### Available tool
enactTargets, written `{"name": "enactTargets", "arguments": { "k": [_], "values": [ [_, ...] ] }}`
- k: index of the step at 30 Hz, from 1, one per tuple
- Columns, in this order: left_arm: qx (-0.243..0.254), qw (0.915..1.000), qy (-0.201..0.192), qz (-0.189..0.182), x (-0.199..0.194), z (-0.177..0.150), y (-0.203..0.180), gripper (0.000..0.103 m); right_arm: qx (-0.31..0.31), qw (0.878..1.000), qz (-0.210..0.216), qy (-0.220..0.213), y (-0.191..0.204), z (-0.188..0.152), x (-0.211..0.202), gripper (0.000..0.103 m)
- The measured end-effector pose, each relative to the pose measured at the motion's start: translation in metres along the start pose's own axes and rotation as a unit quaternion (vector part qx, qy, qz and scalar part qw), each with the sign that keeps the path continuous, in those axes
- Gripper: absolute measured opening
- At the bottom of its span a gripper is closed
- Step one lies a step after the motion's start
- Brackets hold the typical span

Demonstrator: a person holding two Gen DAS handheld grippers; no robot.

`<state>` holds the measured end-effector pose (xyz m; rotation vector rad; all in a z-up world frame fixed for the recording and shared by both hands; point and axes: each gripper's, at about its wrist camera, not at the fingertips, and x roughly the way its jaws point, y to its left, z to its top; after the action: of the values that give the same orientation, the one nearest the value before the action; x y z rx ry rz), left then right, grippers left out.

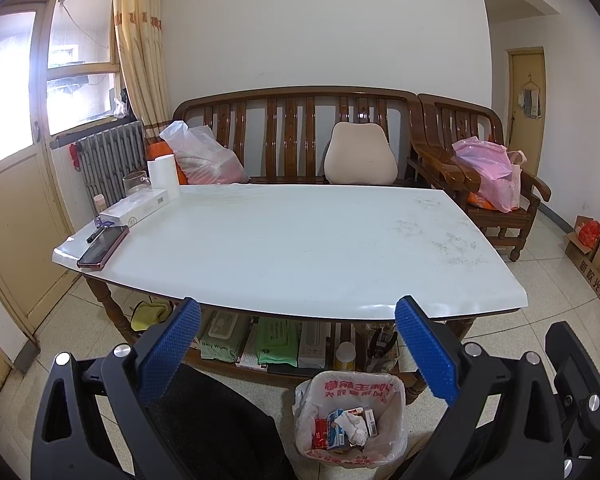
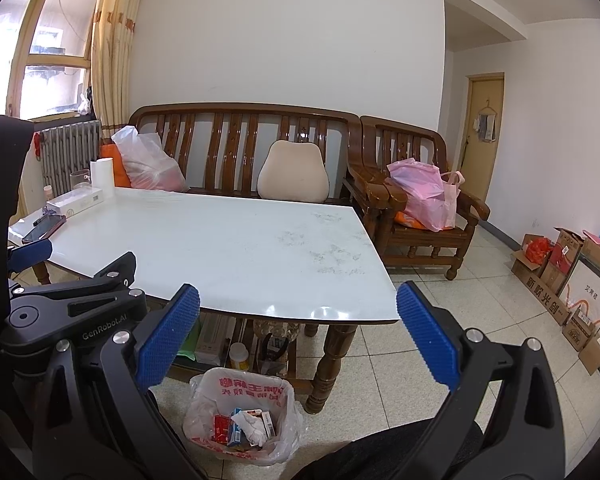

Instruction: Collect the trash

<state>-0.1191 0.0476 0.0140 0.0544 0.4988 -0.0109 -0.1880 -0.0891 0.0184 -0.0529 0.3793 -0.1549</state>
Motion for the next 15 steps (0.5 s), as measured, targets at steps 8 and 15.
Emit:
{"name": "enactTargets", "arguments": {
  "k": [8,15],
  "values": [
    [0.000,1.0000,0.006,-0.004,0.0033,-0.0039,-0.0004,0.095,-0.002,1.000,0.000,0.000,-0.0008,0.0004,0.0016,0.096],
    [-0.004,1.0000,0.005,0.003,0.0050,-0.0073,-0.0021,0.095,0.000,1.000,0.003,0.004,-0.0031,-0.0025,0.0049,0.096]
  ]
}}
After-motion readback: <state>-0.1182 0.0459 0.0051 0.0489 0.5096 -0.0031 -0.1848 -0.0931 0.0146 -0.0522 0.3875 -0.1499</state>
